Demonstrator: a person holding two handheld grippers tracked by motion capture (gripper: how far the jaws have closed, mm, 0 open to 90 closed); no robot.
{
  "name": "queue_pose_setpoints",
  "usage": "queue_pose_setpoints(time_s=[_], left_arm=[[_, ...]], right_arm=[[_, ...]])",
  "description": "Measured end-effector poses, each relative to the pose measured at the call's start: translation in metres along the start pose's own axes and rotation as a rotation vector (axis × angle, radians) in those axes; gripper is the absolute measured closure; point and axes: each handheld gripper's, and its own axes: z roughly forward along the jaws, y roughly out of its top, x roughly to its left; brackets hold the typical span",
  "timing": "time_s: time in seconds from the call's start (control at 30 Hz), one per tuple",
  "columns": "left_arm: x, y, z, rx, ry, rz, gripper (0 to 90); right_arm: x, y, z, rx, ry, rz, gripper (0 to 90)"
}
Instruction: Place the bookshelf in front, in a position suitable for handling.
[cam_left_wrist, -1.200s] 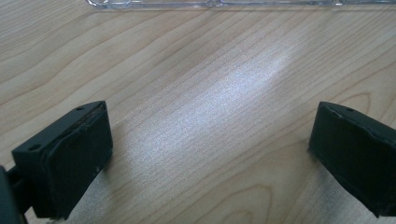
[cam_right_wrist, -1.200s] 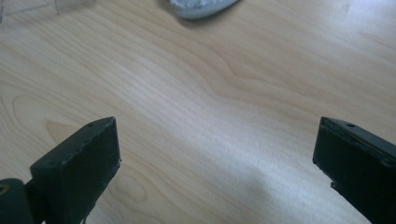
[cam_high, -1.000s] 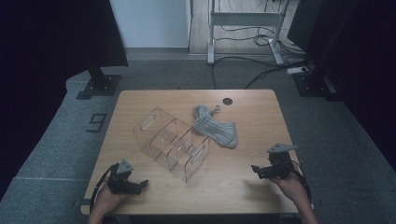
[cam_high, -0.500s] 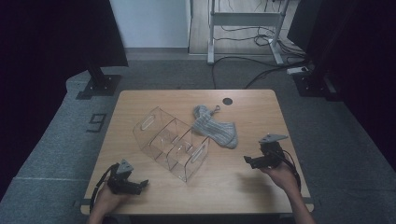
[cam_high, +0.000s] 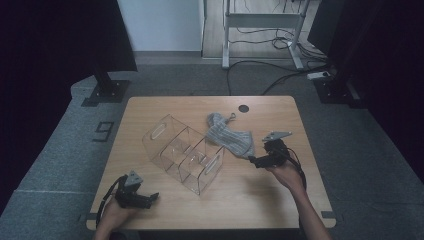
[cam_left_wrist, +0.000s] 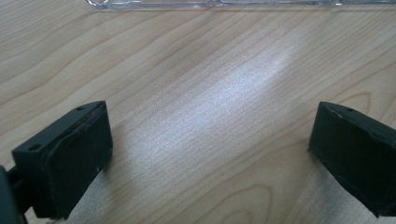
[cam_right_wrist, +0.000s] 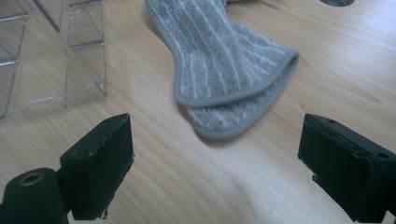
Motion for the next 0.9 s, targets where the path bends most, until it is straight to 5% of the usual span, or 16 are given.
queue_pose_setpoints(time_s=[0.9], left_arm=[[0.0,0.0,0.0,-0.002,0.001,0.0,0.0]], right_arm=[[0.006,0.049,0.086,0.06,0.006,-0.059,15.8]])
